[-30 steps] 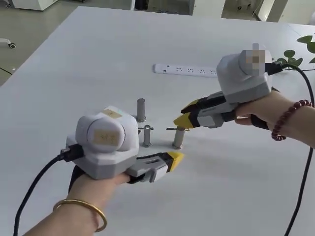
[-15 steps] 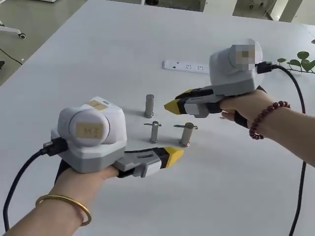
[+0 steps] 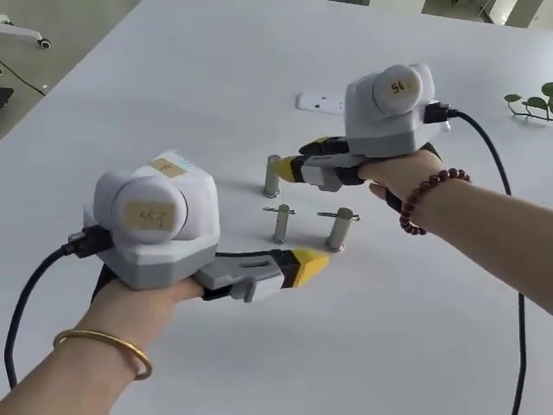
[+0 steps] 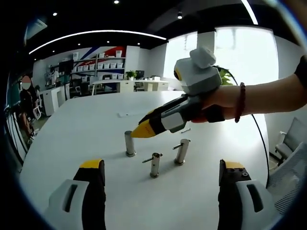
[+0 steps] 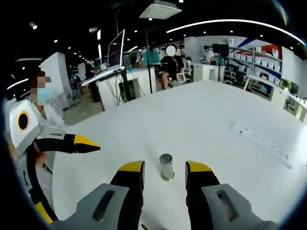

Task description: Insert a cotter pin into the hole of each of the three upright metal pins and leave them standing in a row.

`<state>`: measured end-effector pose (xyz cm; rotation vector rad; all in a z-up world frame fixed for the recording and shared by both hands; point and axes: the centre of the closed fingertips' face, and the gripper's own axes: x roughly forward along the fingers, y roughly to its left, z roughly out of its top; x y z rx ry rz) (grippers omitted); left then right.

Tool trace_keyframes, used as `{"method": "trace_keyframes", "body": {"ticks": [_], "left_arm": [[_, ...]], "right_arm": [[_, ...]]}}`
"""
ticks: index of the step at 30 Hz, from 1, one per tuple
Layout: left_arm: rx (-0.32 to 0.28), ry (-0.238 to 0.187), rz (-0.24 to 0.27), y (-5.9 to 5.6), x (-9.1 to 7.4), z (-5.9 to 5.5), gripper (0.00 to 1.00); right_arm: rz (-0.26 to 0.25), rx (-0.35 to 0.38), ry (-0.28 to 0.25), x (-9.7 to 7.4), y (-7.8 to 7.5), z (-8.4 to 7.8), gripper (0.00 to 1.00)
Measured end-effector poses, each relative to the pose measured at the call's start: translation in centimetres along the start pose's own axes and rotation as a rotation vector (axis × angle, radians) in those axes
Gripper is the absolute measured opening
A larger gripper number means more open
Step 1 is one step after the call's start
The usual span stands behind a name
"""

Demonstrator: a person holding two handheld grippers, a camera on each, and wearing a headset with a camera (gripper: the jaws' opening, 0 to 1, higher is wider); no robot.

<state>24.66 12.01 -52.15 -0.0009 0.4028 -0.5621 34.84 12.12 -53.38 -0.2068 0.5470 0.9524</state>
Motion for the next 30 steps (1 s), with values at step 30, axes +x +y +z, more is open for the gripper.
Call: {"method": "trace_keyframes", "body": {"ticks": [30], "left_arm": [[-0.052,-0.022,0.031,1.7,-0.5,0.6,0.93]], "right_arm": [[-0.055,0.021,0.057,4.6,-1.2,-1.7,0.1]]}}
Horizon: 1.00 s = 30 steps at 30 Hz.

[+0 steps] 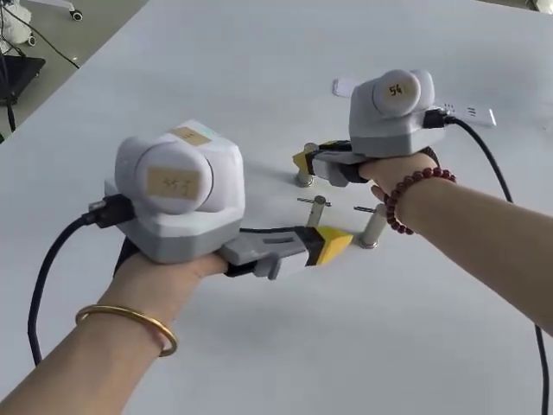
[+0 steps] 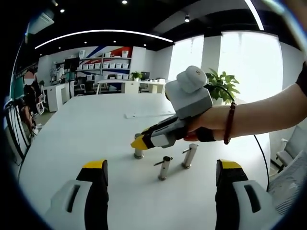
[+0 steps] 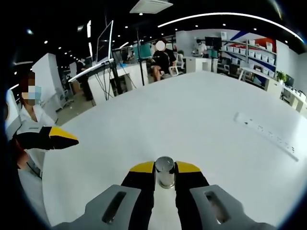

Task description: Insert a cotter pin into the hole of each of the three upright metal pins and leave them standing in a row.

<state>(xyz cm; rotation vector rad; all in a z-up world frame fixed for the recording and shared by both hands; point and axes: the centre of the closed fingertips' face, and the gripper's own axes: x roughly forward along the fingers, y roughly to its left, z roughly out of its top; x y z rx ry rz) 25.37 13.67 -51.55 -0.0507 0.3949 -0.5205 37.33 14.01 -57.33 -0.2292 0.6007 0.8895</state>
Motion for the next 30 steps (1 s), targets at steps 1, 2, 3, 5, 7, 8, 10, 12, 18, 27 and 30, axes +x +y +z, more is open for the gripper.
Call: {"method": "trace_keyframes", "body": {"ticks": [1,2,3,5,7,8,10,12,18,27,30], "left_arm": [[-0.002,0.0,0.0,0.0,0.0,0.0,0.93],[-0.003,0.002,0.0,0.0,0.0,0.0,0.93],[-0.004,0.005,0.0,0.0,0.0,-0.1,0.93],[-0.005,0.013,-0.004,0.0,0.0,-0.3,0.93],[-0.008,0.011,-0.006,-0.1,0.0,-0.3,0.93],[-0.013,0.008,-0.004,-0.1,0.1,-0.3,0.93],[-0.017,0.015,-0.01,-0.2,0.2,-0.5,0.92],[-0.007,0.017,-0.008,-0.2,0.1,-0.5,0.92],[-0.005,0.024,-0.013,-0.3,0.2,-0.6,0.91],[0.003,0.01,-0.023,-0.6,0.3,-0.2,0.91],[0.016,0.015,-0.025,-0.7,0.3,-0.3,0.91]], "right_arm": [[0.001,-0.003,0.0,0.1,0.0,0.0,0.1],[-0.001,-0.007,0.001,0.1,-0.1,0.0,0.1],[-0.001,-0.007,0.003,0.1,-0.1,0.0,0.1],[-0.007,-0.011,0.012,0.0,-0.1,0.1,0.1],[-0.013,-0.019,0.022,0.1,0.0,0.1,0.09],[-0.016,-0.027,0.025,0.2,0.0,0.1,0.09],[-0.018,-0.047,0.029,0.1,0.1,0.1,0.09],[-0.02,-0.051,0.028,-0.1,0.3,0.1,0.08],[-0.014,-0.045,0.026,-0.8,0.4,0.0,0.08],[-0.017,-0.05,0.024,-2.7,-0.7,0.0,0.08],[-0.026,-0.043,0.024,-3.7,-1.4,-0.2,0.08]]}}
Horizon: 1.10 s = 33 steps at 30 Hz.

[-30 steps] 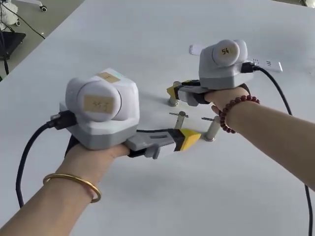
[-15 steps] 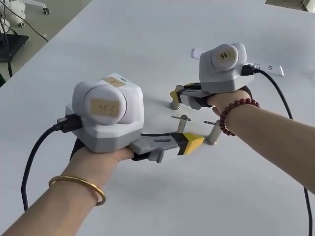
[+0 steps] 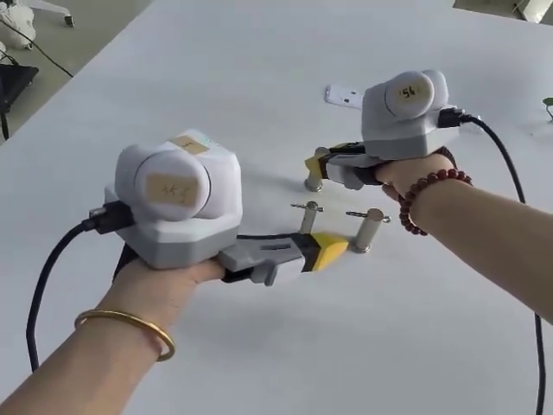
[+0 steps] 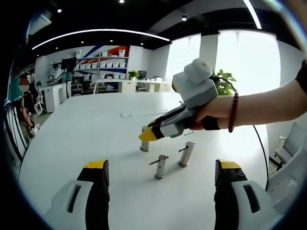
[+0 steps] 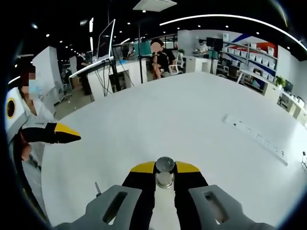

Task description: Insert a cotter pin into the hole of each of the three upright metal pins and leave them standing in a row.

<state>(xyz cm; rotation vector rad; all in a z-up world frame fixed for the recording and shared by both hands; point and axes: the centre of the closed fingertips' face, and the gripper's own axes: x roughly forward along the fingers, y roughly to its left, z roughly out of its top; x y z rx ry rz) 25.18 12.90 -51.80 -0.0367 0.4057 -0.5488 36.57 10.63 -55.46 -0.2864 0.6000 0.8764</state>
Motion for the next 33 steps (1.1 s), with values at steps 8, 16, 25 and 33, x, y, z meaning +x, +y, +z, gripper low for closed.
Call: {"method": "trace_keyframes", "body": {"ticks": [8,16,25,33], "left_arm": [[0.035,0.013,-0.017,-0.7,0.2,-0.2,0.91],[0.046,0.02,-0.029,-1.0,0.3,-0.5,0.9],[0.055,0.025,-0.031,-0.9,0.4,-0.6,0.9],[0.061,0.023,-0.039,-1.3,0.4,-0.5,0.9]], "right_arm": [[-0.04,-0.019,0.022,-2.9,-2.1,-2.1,0.08],[-0.071,-0.004,0.042,-5.0,-4.3,-4.0,0.08],[-0.091,0.031,0.052,-7.3,-5.5,-6.1,0.08],[-0.09,0.045,0.059,-9.3,-5.1,-7.9,0.08]]}}
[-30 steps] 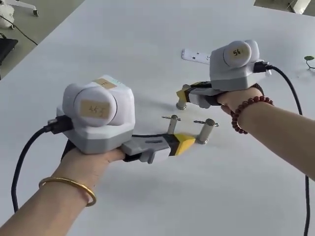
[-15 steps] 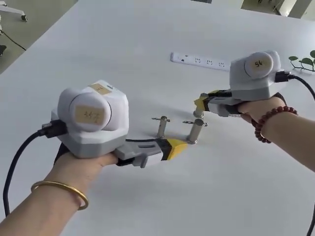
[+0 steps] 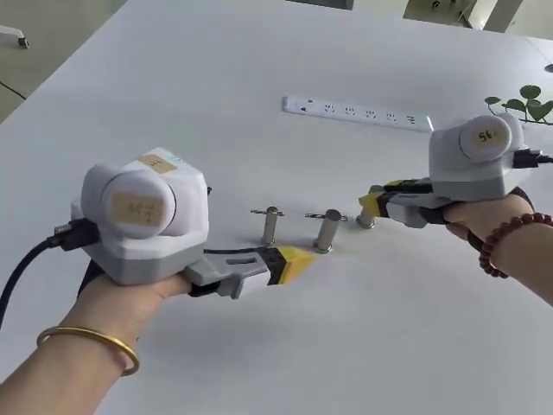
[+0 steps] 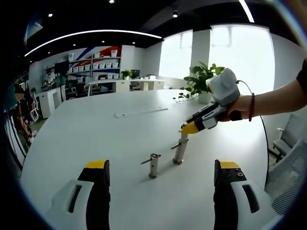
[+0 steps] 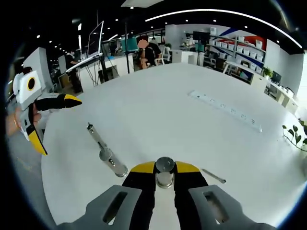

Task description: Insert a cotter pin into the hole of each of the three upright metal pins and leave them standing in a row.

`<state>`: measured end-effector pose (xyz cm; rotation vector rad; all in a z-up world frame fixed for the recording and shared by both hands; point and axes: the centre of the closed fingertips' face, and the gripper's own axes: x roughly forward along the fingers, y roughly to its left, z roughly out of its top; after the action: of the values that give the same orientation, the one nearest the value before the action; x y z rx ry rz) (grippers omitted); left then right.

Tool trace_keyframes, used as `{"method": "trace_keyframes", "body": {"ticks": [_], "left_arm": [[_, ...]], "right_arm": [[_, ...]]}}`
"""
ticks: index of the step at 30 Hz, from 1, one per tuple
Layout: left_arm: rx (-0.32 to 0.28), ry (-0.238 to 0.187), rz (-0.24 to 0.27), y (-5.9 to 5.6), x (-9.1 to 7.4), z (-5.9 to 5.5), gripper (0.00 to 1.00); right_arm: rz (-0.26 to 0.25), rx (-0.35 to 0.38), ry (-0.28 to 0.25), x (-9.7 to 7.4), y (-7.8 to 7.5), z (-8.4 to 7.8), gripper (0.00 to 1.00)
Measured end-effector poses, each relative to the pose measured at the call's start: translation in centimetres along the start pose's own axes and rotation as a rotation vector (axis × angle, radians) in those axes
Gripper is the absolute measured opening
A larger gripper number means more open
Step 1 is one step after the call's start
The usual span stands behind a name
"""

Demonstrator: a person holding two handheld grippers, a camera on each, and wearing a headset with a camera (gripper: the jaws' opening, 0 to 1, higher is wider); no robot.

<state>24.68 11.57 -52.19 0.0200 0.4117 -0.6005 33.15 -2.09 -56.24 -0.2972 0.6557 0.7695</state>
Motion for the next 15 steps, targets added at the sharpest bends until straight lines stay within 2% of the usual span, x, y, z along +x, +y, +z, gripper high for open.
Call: {"method": "trace_keyframes", "body": {"ticks": [6,15], "left_arm": [[0.007,0.009,-0.004,-0.2,0.1,-0.2,0.89],[0.019,0.014,-0.014,-0.5,0.2,-0.3,0.9]], "right_arm": [[0.019,-0.003,-0.002,-1.4,0.8,-1.4,0.08],[0.094,-0.094,-0.002,-2.7,3.5,-2.1,0.08]]}}
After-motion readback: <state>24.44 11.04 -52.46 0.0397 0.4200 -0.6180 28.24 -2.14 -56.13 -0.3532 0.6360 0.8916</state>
